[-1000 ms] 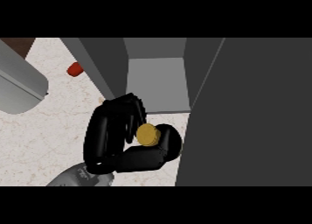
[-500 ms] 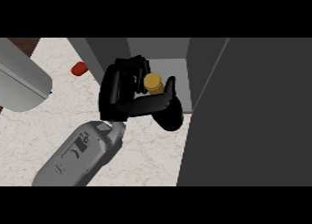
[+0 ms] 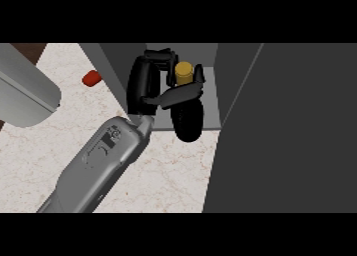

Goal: Pick up the wine, place it into the cabinet and close the cabinet

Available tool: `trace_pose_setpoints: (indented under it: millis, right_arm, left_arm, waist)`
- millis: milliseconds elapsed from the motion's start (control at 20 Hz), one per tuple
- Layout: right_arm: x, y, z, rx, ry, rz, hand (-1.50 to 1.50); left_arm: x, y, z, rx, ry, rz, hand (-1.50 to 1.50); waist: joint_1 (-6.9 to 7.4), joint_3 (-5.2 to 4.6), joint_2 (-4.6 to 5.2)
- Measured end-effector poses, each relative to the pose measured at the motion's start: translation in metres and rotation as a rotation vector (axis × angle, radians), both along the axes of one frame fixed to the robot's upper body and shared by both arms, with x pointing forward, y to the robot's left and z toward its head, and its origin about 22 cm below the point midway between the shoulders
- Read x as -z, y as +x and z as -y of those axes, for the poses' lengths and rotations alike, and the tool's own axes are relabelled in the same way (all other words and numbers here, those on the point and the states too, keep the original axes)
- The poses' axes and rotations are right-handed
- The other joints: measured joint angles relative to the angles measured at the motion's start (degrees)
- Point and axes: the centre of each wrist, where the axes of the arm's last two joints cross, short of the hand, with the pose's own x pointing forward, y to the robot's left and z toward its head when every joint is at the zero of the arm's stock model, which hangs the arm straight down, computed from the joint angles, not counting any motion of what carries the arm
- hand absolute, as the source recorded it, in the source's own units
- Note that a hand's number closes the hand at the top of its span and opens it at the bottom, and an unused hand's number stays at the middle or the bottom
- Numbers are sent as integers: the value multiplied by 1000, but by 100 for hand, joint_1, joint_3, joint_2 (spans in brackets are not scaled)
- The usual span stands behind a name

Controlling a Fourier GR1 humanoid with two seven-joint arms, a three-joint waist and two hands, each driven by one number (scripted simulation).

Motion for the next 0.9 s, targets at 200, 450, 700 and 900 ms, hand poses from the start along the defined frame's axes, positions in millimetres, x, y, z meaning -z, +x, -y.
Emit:
trace_pose_setpoints:
  millis: [200, 450, 700, 900]
  right_arm:
    - [-4, 0, 3, 10, 1, 6, -150]
    - [0, 2, 4, 4, 6, -10, -150]
    - [-4, 3, 6, 3, 2, 8, -150]
    - [-1, 4, 5, -10, 4, -3, -150]
  left_arm:
    - [15, 8, 4, -14, 42, 8, 150]
    - [32, 16, 7, -32, 65, 5, 150]
    - [53, 17, 5, -40, 70, -6, 150]
    - [66, 22, 4, -46, 74, -32, 150]
  waist:
    - [2, 0, -1]
    - [5, -1, 4]
    - [-7, -1, 4]
    - [-33, -1, 11]
